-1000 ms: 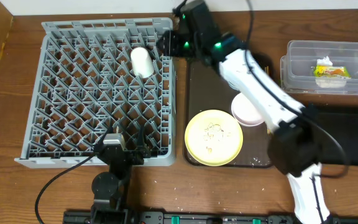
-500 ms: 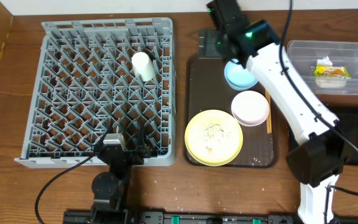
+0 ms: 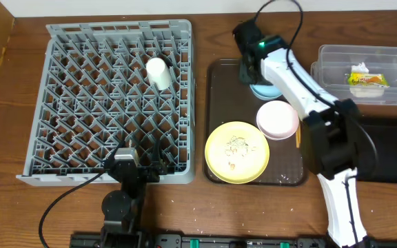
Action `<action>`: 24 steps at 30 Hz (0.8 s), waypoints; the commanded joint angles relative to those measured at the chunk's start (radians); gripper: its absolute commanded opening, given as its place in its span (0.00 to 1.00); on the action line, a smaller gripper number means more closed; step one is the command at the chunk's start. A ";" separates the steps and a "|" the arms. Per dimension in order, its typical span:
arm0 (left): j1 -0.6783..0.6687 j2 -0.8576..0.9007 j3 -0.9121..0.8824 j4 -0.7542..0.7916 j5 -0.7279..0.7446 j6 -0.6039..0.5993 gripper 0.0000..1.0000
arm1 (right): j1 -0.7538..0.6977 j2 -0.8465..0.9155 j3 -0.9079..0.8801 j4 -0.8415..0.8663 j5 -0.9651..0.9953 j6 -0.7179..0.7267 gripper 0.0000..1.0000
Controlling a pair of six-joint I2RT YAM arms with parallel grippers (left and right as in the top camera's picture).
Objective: Sort waste into correct bins and load items into the dishwasher
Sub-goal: 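Return right gripper to the tray and grasp the light-blue bowl, then carry the blue bowl into the rack and stand it beside the cup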
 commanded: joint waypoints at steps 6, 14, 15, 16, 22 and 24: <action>-0.006 -0.006 -0.021 -0.032 -0.015 0.005 0.94 | -0.006 0.008 0.019 -0.001 -0.034 -0.006 0.01; -0.006 -0.006 -0.021 -0.032 -0.015 0.005 0.94 | 0.001 -0.180 0.050 0.045 -0.190 -0.071 0.01; -0.006 -0.006 -0.021 -0.032 -0.015 0.005 0.94 | 0.005 -0.204 0.050 0.068 -0.231 -0.080 0.01; -0.006 -0.006 -0.021 -0.032 -0.015 0.005 0.94 | 0.011 -0.227 0.050 0.100 -0.283 -0.091 0.01; -0.006 -0.006 -0.021 -0.032 -0.015 0.005 0.94 | 0.085 -0.260 0.048 0.353 -0.683 -0.135 0.01; -0.006 -0.006 -0.021 -0.032 -0.015 0.005 0.94 | 0.139 -0.231 0.047 0.494 -0.806 -0.113 0.01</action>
